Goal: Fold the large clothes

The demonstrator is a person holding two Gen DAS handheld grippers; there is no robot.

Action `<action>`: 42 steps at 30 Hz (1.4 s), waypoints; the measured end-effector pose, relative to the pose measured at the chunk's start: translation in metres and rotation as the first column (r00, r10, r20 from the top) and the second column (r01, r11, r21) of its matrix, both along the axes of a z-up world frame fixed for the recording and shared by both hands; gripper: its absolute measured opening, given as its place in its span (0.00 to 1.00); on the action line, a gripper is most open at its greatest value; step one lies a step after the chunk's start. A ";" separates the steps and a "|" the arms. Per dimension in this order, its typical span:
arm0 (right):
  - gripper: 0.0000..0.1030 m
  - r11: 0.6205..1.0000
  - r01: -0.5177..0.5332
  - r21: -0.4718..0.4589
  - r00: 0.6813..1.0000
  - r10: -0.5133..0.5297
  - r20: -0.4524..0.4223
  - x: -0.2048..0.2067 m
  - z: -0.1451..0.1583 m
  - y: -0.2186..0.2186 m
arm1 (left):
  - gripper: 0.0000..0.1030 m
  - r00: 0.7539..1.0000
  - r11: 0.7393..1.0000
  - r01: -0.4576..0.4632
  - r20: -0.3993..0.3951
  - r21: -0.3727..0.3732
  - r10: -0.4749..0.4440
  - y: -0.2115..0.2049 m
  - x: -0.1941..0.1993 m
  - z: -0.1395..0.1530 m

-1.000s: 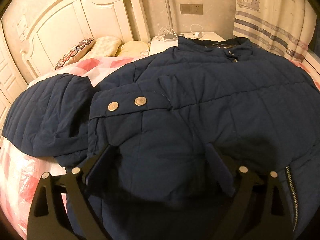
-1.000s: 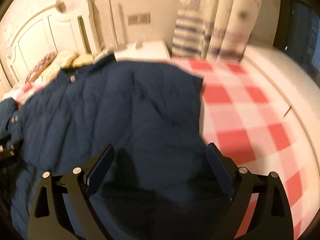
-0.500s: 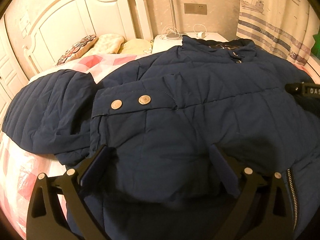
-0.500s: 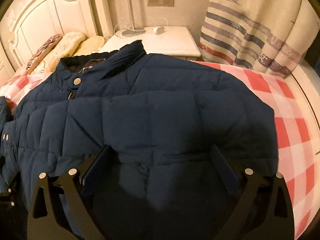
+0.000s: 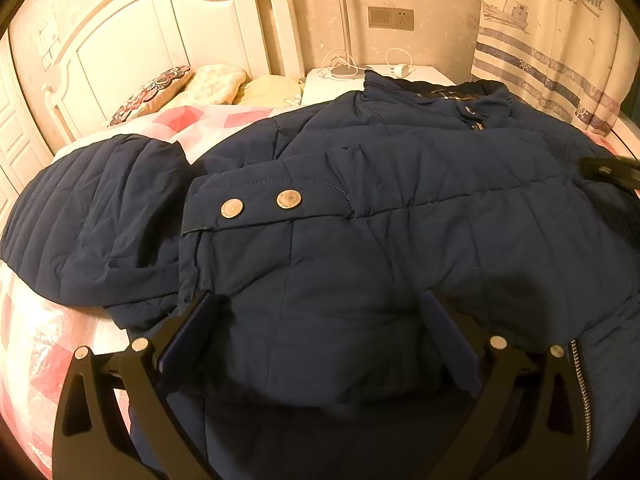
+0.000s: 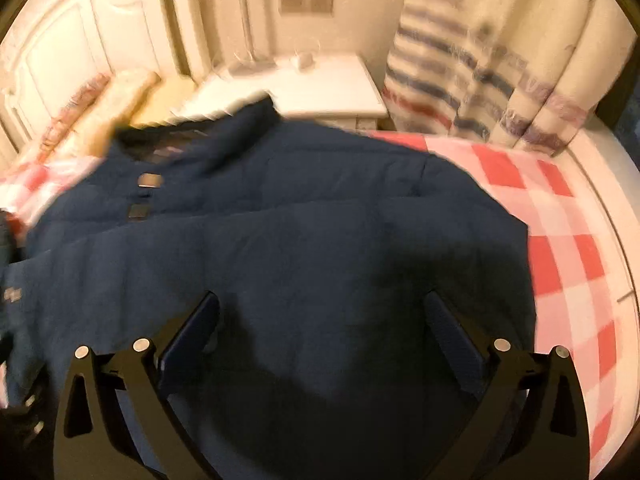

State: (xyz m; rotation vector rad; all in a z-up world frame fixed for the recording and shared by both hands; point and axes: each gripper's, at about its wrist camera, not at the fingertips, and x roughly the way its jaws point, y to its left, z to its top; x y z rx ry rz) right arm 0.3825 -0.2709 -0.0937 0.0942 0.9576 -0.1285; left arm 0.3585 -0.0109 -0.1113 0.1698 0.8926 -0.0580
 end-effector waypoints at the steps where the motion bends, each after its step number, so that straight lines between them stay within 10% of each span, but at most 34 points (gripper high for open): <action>1: 0.96 0.999 -0.049 -0.002 0.998 0.049 0.039 -0.015 0.007 0.014 | 0.98 1.000 1.000 0.000 0.000 0.000 0.000 0.000 0.000 0.000; 7: 0.96 0.962 -0.233 -0.143 0.972 0.233 -0.017 -0.065 -0.018 0.072 | 0.98 1.000 1.000 0.000 0.001 -0.002 0.000 0.000 0.000 0.000; 22: 0.96 0.971 -0.198 -0.132 0.980 0.200 -0.004 -0.103 -0.024 0.077 | 0.98 1.000 1.000 0.001 0.003 -0.003 -0.001 0.001 0.000 0.000; 27: 0.96 0.970 -0.195 -0.142 0.980 0.198 0.006 -0.105 -0.025 0.079 | 0.95 0.995 0.982 -0.015 0.095 -0.190 0.033 0.036 -0.020 0.025; 33: 0.96 0.966 -0.191 -0.174 0.980 0.197 0.014 -0.108 -0.024 0.084 | 0.95 0.942 0.790 -0.256 0.042 -0.558 0.334 0.170 -0.063 0.040; 42: 0.96 0.967 -0.192 -0.168 0.980 0.197 0.014 -0.107 -0.025 0.082 | 0.95 0.844 0.519 -0.359 -0.033 -0.776 0.536 0.334 -0.075 0.037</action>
